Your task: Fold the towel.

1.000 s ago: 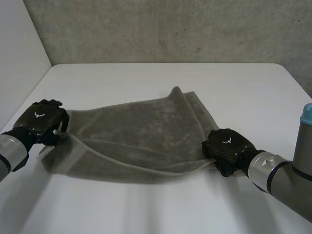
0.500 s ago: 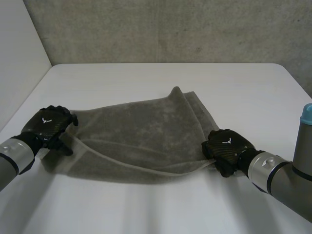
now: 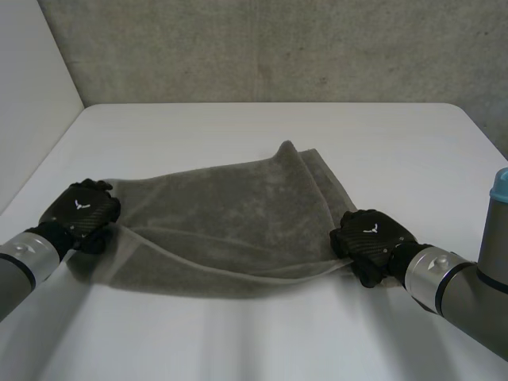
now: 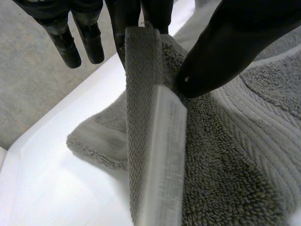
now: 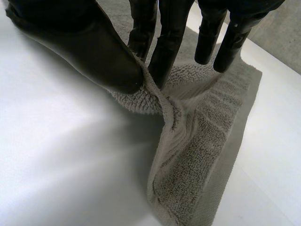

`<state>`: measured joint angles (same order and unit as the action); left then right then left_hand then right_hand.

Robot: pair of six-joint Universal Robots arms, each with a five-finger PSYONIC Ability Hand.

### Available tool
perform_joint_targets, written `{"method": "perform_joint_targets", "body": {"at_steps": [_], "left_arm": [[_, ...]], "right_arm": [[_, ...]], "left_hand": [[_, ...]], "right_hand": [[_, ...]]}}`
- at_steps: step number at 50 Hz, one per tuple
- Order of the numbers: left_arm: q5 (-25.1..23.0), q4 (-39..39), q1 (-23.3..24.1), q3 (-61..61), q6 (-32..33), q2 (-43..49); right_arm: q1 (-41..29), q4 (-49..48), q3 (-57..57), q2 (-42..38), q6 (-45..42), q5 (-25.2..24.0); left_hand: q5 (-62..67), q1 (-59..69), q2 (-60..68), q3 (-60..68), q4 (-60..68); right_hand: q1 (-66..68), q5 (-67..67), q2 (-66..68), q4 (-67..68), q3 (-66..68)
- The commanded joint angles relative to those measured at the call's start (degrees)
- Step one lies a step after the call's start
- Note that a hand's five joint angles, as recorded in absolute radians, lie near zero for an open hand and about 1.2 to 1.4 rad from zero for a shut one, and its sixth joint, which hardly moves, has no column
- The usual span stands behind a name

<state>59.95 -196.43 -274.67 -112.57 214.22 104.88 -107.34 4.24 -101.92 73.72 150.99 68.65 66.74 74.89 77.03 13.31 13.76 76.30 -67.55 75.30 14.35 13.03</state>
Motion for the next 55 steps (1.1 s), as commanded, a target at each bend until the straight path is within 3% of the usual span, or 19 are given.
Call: {"method": "perform_joint_targets", "body": {"at_steps": [1,7,16,19,23,29,45,55], "left_arm": [[-0.19,-1.4,-0.07,-1.16,-6.95,-4.59],[-0.19,-5.44,-0.51,-2.91,-11.36,-7.84],[-0.01,-6.59,-1.74,-3.09,-11.72,-8.46],[-0.01,-6.77,-3.41,-2.74,-12.69,-8.99],[-0.01,-7.82,-6.31,-2.13,-17.41,-9.08],[-0.01,-8.09,-8.68,-0.99,-22.17,-9.17],[1.04,-8.35,-10.18,-0.54,-23.5,-9.17],[1.48,-8.35,-9.74,-0.81,-23.58,-9.08]], "right_arm": [[0.2,0.24,0.31,0.11,0.0,0.43],[0.2,0.5,0.75,0.02,-0.26,2.36],[0.38,0.06,0.49,-0.68,-2.98,6.14],[0.38,-0.29,0.58,-0.77,-3.07,8.07],[0.46,-1.78,0.75,-2.52,-2.28,8.78],[0.38,-5.21,0.58,-5.34,-0.88,9.13],[0.38,-7.67,1.9,-7.8,10.64,8.6],[-0.41,-4.78,1.81,-4.47,10.81,9.04]], "left_hand": [[3.26,5.11,2.97,-3.31,-3.76],[3.26,5.11,2.97,-3.31,-3.76],[3.26,5.11,2.97,-3.31,-3.76],[3.26,5.11,2.97,-3.31,-3.76],[3.26,5.11,2.97,-3.31,-3.76],[3.26,5.11,2.97,-3.31,-3.76],[3.26,5.11,2.97,-3.31,-3.76],[3.26,5.11,2.97,-3.31,-3.76]], "right_hand": [[3.7,-2.45,4.7,-4.35,-3.03],[3.7,-2.45,4.7,-4.35,-3.03],[3.7,-2.45,4.7,-4.35,-3.03],[-3.77,5.02,-2.78,-4.35,-3.03],[-27.66,28.91,-26.67,-4.35,-3.03],[-32.91,34.16,-31.91,-4.35,-3.03],[-35.94,37.18,-34.94,-4.35,-3.03],[-55.26,56.5,-54.26,-4.35,-3.03]]}}
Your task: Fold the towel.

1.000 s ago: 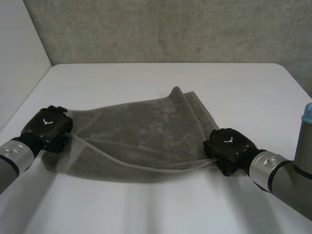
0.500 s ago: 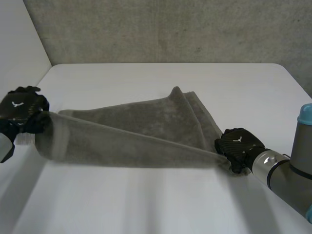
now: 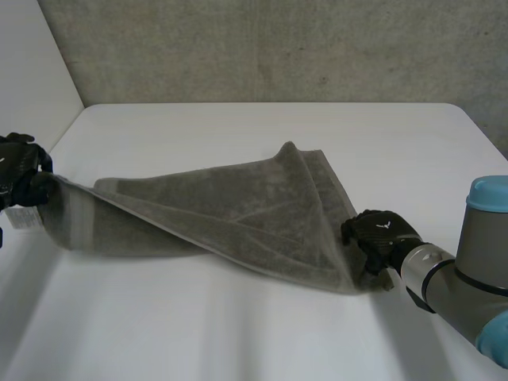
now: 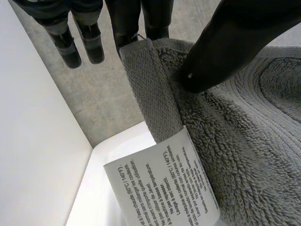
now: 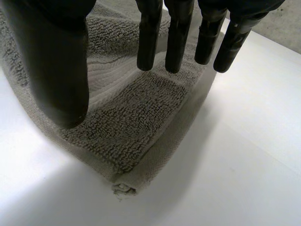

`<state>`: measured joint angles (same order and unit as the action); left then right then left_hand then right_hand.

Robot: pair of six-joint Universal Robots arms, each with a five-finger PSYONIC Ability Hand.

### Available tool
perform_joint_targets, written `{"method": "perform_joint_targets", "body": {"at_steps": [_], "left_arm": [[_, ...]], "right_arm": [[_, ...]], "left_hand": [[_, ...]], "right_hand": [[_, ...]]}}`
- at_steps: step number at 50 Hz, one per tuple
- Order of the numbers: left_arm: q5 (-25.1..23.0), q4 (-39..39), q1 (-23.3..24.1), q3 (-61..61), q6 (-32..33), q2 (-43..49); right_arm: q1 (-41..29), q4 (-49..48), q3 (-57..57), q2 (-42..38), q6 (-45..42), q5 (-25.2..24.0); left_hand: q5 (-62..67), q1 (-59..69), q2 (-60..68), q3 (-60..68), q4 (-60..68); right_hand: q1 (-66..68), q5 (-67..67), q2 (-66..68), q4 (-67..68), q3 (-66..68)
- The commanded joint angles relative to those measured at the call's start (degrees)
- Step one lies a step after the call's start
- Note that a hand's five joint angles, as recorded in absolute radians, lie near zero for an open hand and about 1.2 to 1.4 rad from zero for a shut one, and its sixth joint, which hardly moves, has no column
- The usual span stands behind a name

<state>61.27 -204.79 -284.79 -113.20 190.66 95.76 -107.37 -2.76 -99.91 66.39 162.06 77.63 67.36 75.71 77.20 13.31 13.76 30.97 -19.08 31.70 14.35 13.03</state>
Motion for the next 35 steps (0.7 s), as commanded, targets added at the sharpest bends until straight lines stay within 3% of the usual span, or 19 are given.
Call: {"method": "perform_joint_targets", "body": {"at_steps": [1,22,35], "left_arm": [[0.16,0.01,0.38,-0.18,-0.03,0.04],[0.16,0.01,0.64,-0.44,0.06,0.48],[0.25,-0.34,0.64,-0.44,0.06,0.74]], "right_arm": [[-0.38,2.23,-0.2,2.87,-0.26,0.07],[-3.54,2.93,-1.25,-0.21,-0.34,-0.9],[-4.16,-1.2,0.86,-3.02,-0.34,-0.99]], "left_hand": [[2.64,4.29,2.8,-3.31,-3.76],[2.64,4.29,2.8,-3.31,-3.76],[2.64,4.29,2.8,-3.31,-3.76]], "right_hand": [[-9.96,8.07,-10.68,-4.35,-3.03],[-7.77,5.88,-8.49,-4.35,-3.03],[11.91,-13.8,11.19,-4.35,-3.03]]}}
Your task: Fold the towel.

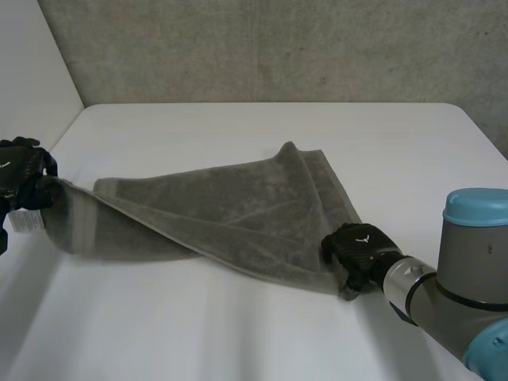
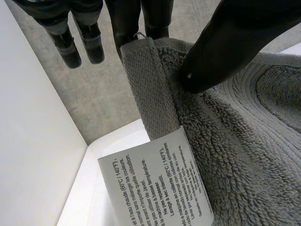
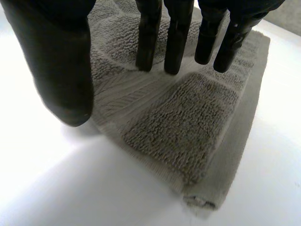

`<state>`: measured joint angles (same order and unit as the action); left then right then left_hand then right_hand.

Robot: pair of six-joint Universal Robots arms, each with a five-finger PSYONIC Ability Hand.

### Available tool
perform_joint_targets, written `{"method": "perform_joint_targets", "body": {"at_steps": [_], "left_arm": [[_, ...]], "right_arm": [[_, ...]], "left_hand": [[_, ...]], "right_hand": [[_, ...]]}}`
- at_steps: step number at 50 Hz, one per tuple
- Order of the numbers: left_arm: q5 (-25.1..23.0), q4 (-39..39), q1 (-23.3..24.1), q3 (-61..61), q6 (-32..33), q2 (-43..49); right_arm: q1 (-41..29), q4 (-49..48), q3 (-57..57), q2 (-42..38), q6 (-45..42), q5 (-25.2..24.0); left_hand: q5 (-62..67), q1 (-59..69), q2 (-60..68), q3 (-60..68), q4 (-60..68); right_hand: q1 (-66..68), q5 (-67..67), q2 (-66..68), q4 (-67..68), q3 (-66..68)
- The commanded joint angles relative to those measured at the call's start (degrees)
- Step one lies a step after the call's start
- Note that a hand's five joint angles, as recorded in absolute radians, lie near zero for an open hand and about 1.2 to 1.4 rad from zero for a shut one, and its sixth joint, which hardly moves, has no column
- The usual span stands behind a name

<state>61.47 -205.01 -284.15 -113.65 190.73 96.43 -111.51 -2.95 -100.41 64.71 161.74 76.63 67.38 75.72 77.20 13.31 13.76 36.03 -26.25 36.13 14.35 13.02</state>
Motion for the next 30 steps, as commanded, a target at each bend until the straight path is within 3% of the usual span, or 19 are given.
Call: {"method": "perform_joint_targets", "body": {"at_steps": [1,14,16,17,19,23,25,26,30], "left_arm": [[0.05,-0.13,0.0,0.01,0.0,0.08],[0.05,-0.13,0.0,0.01,0.0,0.16],[0.05,-0.13,0.0,0.01,0.0,0.16],[0.05,-0.13,0.0,0.01,0.0,0.16],[0.05,-0.13,0.0,0.01,-0.09,0.08],[-0.47,0.05,0.43,-0.51,-0.18,-0.36],[-0.74,0.22,1.22,-0.78,-0.18,-0.71],[-0.74,0.57,2.45,-0.96,-0.18,-1.32],[-0.83,0.66,4.48,-1.66,-1.06,-4.49]], "right_arm": [[-0.02,-1.26,1.62,-1.69,-0.02,-0.08],[-0.11,-1.44,3.46,-4.33,-0.11,0.01],[-0.11,-1.44,3.46,-4.33,-0.11,-0.08],[-0.11,-1.44,3.64,-4.24,-0.11,-0.08],[0.15,-1.44,4.25,-3.81,-0.03,-0.08],[1.04,-0.74,6.8,-0.29,0.06,0.18],[2.26,0.48,8.38,8.19,-0.63,0.1],[2.27,0.49,8.39,8.24,-0.64,0.09],[4.02,10.11,12.77,14.03,-0.9,-2.44]], "left_hand": [[2.62,4.28,2.8,-3.31,-3.76],[2.62,4.28,2.8,-3.31,-3.76],[2.62,4.28,2.8,-3.31,-3.76],[2.62,4.28,2.8,-3.31,-3.76],[2.62,4.28,2.8,-3.31,-3.76],[2.62,4.28,2.8,-3.31,-3.76],[2.62,4.28,2.8,-3.31,-3.76],[2.62,4.28,2.8,-3.31,-3.76],[2.62,4.28,2.8,-3.31,-3.76]], "right_hand": [[12.35,-12.13,12.25,-4.35,-3.02],[14.93,-14.71,14.83,-4.35,-3.02],[19.64,-19.42,19.54,-4.35,-3.02],[37.46,-37.23,37.36,-4.35,-3.02],[43.91,-43.68,43.81,-4.35,-3.02],[43.97,-43.75,43.87,-4.35,-3.02],[43.97,-43.75,43.87,-4.35,-3.02],[43.97,-43.75,43.87,-4.35,-3.02],[43.97,-43.75,43.87,-4.35,-3.02]]}}
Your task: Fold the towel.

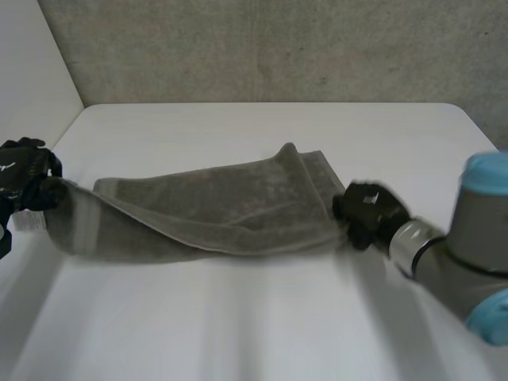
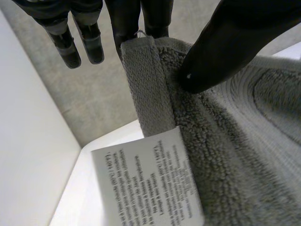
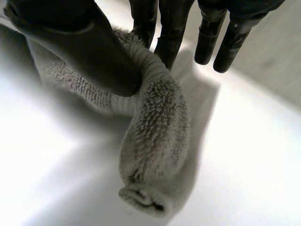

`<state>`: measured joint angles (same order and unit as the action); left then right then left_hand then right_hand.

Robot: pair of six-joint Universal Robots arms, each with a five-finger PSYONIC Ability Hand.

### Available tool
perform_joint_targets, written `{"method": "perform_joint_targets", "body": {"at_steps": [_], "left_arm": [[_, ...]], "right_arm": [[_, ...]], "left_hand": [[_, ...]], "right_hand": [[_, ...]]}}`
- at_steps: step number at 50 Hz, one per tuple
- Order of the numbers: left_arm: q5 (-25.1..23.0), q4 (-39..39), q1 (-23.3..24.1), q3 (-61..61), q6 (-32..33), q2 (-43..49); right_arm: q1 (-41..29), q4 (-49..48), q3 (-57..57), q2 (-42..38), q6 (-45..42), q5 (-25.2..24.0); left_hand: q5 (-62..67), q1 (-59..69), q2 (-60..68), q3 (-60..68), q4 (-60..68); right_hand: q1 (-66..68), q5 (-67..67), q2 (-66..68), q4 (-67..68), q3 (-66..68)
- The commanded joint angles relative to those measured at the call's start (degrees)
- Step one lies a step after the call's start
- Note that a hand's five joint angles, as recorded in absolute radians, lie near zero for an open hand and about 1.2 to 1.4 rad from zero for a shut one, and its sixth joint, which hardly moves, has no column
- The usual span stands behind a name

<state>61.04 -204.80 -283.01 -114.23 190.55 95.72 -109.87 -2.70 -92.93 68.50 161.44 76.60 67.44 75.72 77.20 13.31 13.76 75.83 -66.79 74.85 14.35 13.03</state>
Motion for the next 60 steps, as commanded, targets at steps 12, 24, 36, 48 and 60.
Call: {"method": "perform_joint_targets", "body": {"at_steps": [12,24,36,48,60], "left_arm": [[-0.57,-0.25,5.63,-3.28,-3.78,-6.25],[-0.3,-0.42,5.63,-2.48,-3.6,-2.21],[-0.3,-1.12,5.63,-2.48,-3.51,-1.42],[-0.04,-2.8,5.63,-2.57,-3.51,-1.15],[0.05,-3.06,5.1,-2.31,-3.34,-0.36]], "right_arm": [[2.03,18.35,8.72,-2.92,-16.93,0.73],[1.85,10.46,13.82,-9.17,-14.76,2.67],[0.62,4.37,15.06,-11.37,-10.62,3.47],[1.41,6.04,9.25,-9.17,-11.5,3.29],[5.71,8.06,4.42,-5.31,-15.97,2.41]], "left_hand": [[2.56,4.28,2.8,-3.31,-3.76],[2.56,4.28,2.8,-3.31,-3.76],[2.56,4.28,2.8,-3.31,-3.76],[2.56,4.28,2.8,-3.31,-3.76],[2.56,4.28,2.8,-3.31,-3.76]], "right_hand": [[4.17,-3.21,5.15,-4.35,-3.03],[-8.05,9.0,-7.07,-4.35,-3.03],[-44.87,45.82,-43.88,-4.35,-3.03],[-48.93,49.88,-47.94,-4.35,-3.03],[-49.09,50.05,-48.11,-4.35,-3.03]]}}
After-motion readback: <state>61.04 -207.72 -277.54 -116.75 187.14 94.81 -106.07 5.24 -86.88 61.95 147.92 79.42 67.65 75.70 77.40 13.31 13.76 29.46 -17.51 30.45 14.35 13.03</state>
